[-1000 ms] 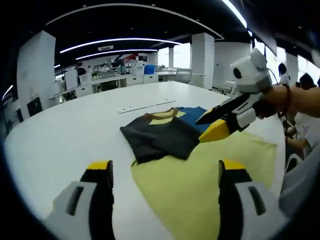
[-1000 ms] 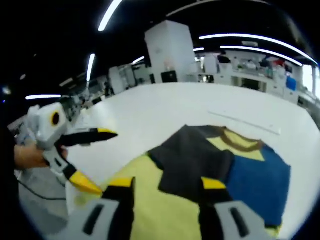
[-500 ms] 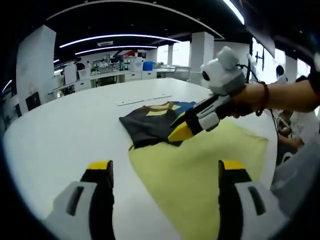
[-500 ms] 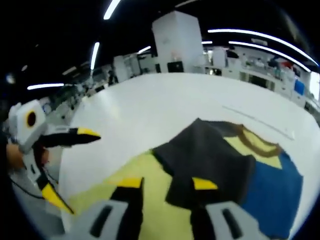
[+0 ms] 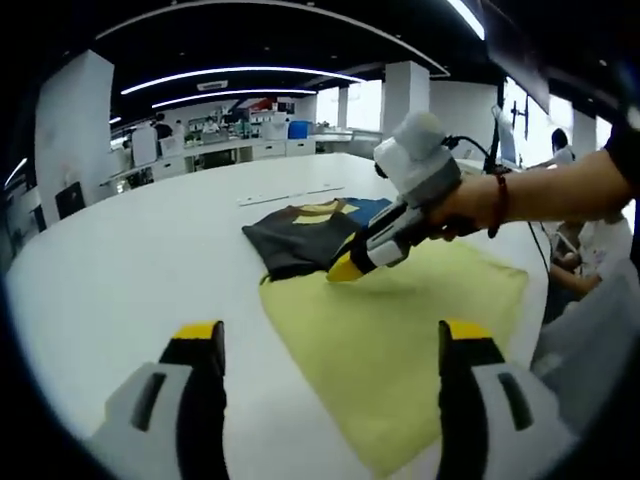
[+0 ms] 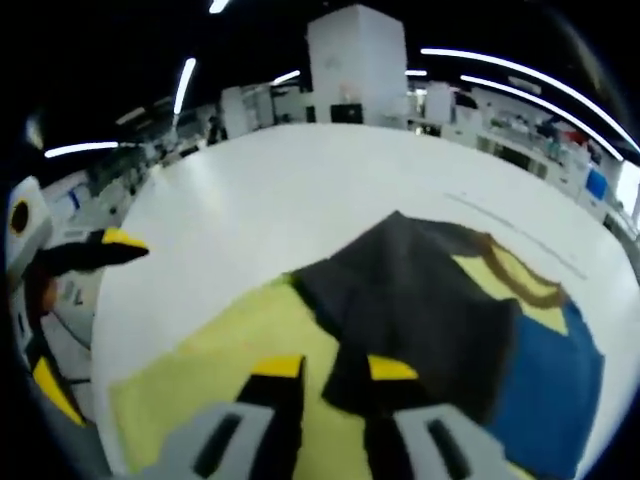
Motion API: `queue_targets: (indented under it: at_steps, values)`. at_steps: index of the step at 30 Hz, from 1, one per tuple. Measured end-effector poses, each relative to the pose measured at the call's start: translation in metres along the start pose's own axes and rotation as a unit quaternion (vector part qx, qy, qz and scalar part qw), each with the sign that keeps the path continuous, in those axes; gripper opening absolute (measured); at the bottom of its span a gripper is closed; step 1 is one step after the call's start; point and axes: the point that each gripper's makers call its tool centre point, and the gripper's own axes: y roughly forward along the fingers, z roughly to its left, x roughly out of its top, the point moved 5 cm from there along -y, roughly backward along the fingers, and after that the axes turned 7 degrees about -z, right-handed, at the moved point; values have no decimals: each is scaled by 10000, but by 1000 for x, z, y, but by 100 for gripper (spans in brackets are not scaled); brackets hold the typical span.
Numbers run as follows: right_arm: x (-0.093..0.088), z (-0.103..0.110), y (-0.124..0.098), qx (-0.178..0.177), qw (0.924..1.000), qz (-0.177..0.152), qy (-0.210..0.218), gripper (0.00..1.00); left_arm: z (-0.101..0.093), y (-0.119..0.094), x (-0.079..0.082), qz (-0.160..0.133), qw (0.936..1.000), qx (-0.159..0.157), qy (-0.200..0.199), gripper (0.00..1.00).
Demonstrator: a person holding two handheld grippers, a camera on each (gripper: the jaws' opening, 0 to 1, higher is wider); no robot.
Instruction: Fold the garment on the visible template until the final outline fits inside the template.
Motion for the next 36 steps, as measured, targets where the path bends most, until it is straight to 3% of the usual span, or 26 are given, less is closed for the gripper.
queue_targets:
  at_steps: [7,17,25,36]
  values:
    - [-3,1,1,-361,9982,43,-481,11,1,-5,-6,57,9998,162,-56,85]
    - [-4,-7,3,-650,9972,-34,-373,1,1,-10,-4,4,9996,238,-117,84]
    - [-4,-12,-1,-630,9975,-158,270,0,3,-11,-5,26,9996,269,-128,84]
    - [23,-36,-33,-753,9868,-955,1067,0,5,-12,-4,2,9993,347,-107,85]
